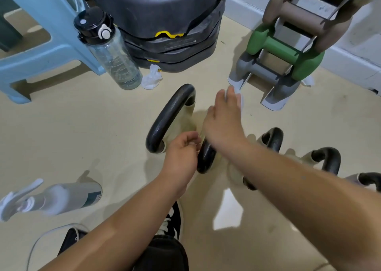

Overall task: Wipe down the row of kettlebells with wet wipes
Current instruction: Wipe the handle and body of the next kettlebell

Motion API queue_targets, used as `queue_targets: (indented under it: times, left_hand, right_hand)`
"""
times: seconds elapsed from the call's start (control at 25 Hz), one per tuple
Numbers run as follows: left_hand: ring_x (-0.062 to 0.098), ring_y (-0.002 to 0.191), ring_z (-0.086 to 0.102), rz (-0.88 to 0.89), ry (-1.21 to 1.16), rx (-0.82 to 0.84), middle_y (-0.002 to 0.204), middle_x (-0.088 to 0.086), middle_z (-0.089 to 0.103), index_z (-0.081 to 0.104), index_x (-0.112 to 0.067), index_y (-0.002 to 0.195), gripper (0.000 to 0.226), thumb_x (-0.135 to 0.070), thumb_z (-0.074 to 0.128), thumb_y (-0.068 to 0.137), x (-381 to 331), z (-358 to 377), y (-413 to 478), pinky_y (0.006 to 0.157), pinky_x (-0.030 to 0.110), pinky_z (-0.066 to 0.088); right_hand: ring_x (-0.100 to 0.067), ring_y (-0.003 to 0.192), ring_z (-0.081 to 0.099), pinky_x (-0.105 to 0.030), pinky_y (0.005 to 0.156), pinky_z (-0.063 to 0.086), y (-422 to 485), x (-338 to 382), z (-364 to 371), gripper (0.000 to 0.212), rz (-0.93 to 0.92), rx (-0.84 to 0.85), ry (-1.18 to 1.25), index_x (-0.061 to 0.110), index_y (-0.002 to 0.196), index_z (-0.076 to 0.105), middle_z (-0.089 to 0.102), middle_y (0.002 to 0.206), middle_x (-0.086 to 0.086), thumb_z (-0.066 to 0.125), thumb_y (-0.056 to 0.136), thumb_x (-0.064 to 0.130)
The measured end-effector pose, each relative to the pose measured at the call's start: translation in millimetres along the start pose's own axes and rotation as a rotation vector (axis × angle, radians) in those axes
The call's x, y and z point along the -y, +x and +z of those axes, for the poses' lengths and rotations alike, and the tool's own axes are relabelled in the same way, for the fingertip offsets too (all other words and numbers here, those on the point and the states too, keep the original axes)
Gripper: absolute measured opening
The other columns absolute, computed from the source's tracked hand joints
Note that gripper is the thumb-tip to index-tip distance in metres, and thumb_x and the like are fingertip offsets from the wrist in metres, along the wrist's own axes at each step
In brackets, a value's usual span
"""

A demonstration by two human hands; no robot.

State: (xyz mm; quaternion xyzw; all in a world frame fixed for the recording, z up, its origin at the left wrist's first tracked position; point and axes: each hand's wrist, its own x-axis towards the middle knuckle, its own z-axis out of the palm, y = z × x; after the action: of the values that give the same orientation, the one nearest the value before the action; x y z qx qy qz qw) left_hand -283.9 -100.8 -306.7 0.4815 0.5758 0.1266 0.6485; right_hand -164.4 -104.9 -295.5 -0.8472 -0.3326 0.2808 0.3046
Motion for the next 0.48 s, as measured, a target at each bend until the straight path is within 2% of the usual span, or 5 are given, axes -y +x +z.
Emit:
queue_targets:
  times: [0.08, 0.12, 0.2, 0.32, 0.48]
  left_hand:
    - [0.015, 0.106, 0.069, 0.002, 0.025, -0.012, 0.118, 0.001, 0.071, 0.064, -0.016, 0.129, 0.039, 0.000, 0.049, 0.097, -1.6, 3.3, 1.9, 0.089, 0.026, 0.055]
    - [0.016, 0.110, 0.068, 0.001, 0.024, -0.011, 0.122, 0.001, 0.070, 0.063, -0.017, 0.131, 0.040, -0.001, 0.050, 0.097, -1.0, 3.9, 2.4, 0.094, 0.029, 0.054]
    - [0.016, 0.112, 0.067, 0.009, 0.027, -0.004, 0.122, 0.001, 0.070, 0.063, -0.016, 0.131, 0.039, -0.002, 0.050, 0.097, 1.1, 4.4, 2.9, 0.094, 0.029, 0.055]
    - [0.015, 0.086, 0.069, 0.009, 0.004, 0.008, 0.099, 0.003, 0.075, 0.070, -0.014, 0.117, 0.035, 0.001, 0.049, 0.093, 1.7, 0.8, 1.2, 0.068, 0.023, 0.052]
    - [0.014, 0.074, 0.070, -0.026, -0.096, 0.027, 0.083, 0.004, 0.076, 0.073, -0.011, 0.103, 0.014, -0.005, 0.064, 0.092, -0.3, -7.8, -4.4, 0.064, 0.027, 0.057]
  right_hand:
    - [-0.028, 0.107, 0.040, -0.032, 0.090, 0.034, 26.3, 3.8, -25.2, 0.017, 0.149, 0.085, 0.187, 0.011, 0.103, 0.048, 0.040, 0.122, -0.010, 0.032, 0.101, 0.016]
    - [-0.026, 0.100, 0.040, -0.031, 0.084, 0.033, 31.7, 4.7, -30.4, 0.022, 0.227, 0.132, 0.247, 0.009, 0.110, 0.049, 0.043, 0.122, -0.008, 0.031, 0.102, 0.019]
    - [-0.026, 0.103, 0.045, -0.033, 0.086, 0.037, 28.7, 8.3, -23.5, 0.037, 0.299, 0.073, 0.303, 0.005, 0.133, 0.042, 0.045, 0.137, -0.014, 0.031, 0.101, 0.021]
    - [-0.030, 0.121, 0.053, -0.042, 0.097, 0.045, -18.6, 24.1, 2.6, 0.062, 0.401, -0.028, 0.461, 0.020, 0.157, 0.010, 0.039, 0.151, -0.003, 0.033, 0.099, 0.025]
    - [-0.025, 0.117, 0.057, -0.036, 0.093, 0.049, -82.3, 16.1, 23.6, 0.039, 0.327, -0.084, 0.459, 0.015, 0.143, 0.032, 0.056, 0.124, -0.004, 0.035, 0.105, 0.024]
